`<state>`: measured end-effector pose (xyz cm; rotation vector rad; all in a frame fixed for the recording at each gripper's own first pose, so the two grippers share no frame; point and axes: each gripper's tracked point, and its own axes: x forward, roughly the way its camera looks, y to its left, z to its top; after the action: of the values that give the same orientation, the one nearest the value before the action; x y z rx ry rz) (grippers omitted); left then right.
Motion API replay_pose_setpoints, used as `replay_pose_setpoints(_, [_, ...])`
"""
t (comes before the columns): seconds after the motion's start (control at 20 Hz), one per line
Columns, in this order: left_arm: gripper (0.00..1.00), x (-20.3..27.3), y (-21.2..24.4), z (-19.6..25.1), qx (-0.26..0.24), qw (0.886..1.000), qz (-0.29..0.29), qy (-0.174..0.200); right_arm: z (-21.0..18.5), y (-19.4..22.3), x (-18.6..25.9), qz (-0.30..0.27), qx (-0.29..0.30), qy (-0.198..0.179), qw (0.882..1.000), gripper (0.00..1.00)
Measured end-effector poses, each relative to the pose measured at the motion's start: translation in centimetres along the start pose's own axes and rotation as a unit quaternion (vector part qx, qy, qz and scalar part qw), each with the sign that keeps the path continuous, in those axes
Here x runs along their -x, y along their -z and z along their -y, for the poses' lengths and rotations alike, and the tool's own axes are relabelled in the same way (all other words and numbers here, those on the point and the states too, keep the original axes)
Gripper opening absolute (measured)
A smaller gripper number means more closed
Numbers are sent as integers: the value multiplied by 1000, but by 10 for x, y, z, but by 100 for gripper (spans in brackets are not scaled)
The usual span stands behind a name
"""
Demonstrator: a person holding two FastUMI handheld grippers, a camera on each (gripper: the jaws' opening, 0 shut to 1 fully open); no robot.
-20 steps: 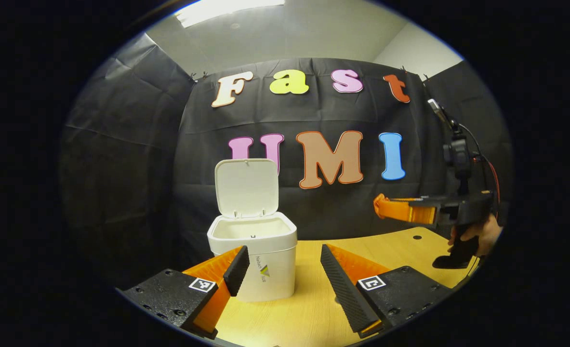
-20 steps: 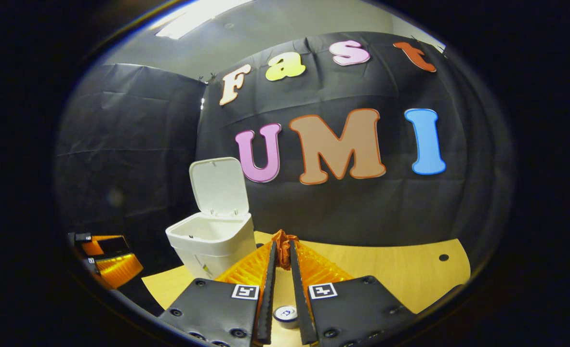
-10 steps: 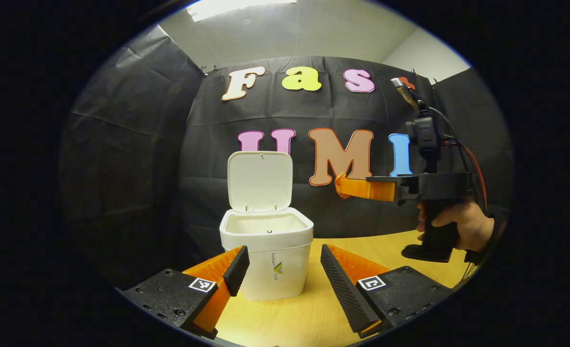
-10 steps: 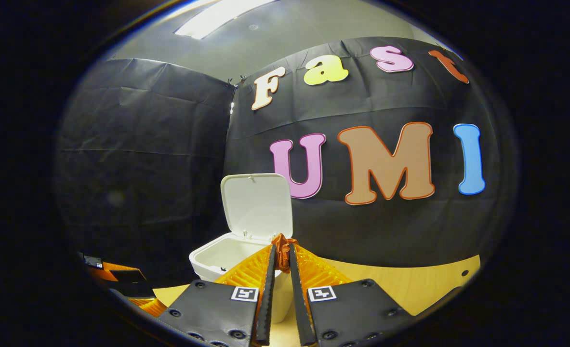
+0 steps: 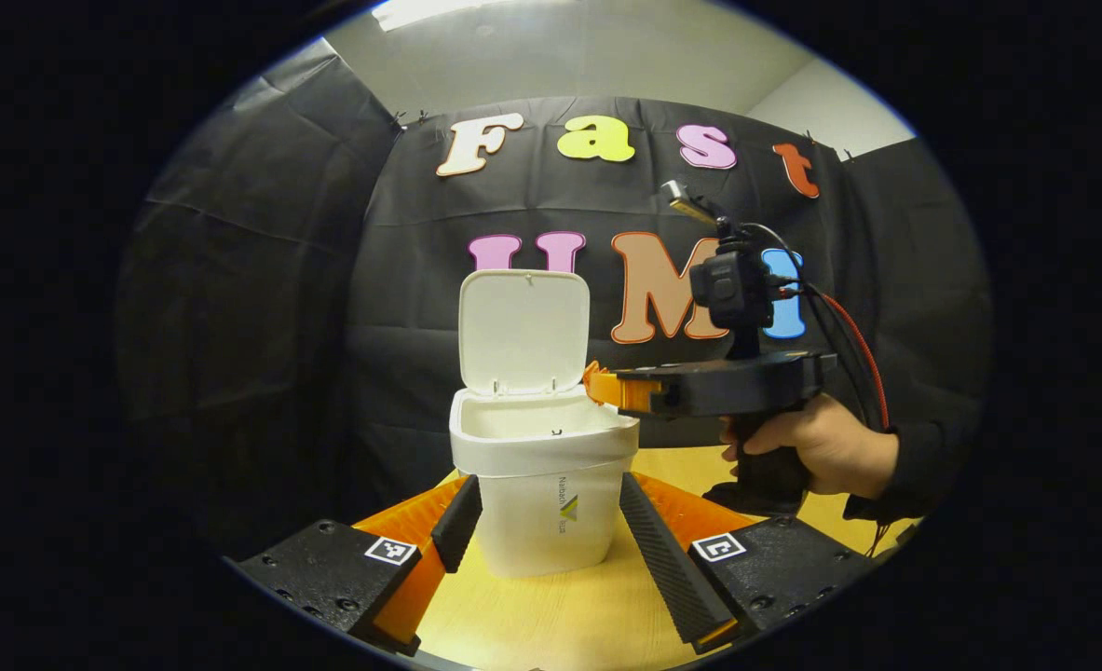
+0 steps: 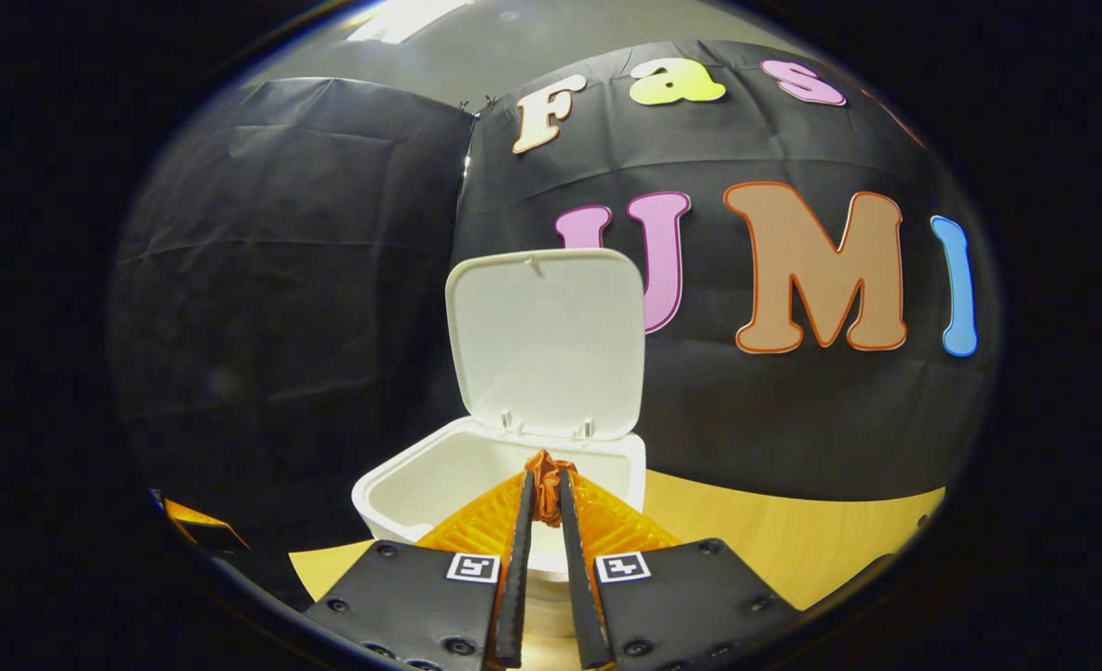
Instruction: Press the lid of the desktop garbage bin to open it, pick up the crumpled paper on the desktop and throw it into the bin, then pick up the pop can on the desktop and drop it into the bin, and finally close the garbage bin lid.
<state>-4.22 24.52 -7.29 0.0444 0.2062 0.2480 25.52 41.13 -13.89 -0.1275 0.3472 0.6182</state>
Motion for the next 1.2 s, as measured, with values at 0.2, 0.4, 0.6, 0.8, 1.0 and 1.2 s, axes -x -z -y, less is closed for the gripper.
replay_pose_setpoints(0.2, [92,-1,6,-10,4,1000,-6,0,-7,29,-11,-40,11,5,999,33])
replay_pose_setpoints(0.4, [91,-3,4,-9,5,1000,-5,2,0,21,-10,-27,6,17,999,66])
replay_pose_setpoints(0.6, [92,-4,1,3,2,1000,2,10,11,-17,27,39,19,34,999,74])
replay_pose_setpoints(0.8, [94,-9,-12,20,3,1000,16,23,45,-53,83,98,32,69,992,82])
replay_pose_setpoints(1.0, [91,-19,-14,45,3,999,19,42,86,-71,142,135,22,104,985,76])
replay_pose_setpoints(1.2, [91,-31,-9,80,-1,997,18,70,136,-77,201,153,12,154,976,76])
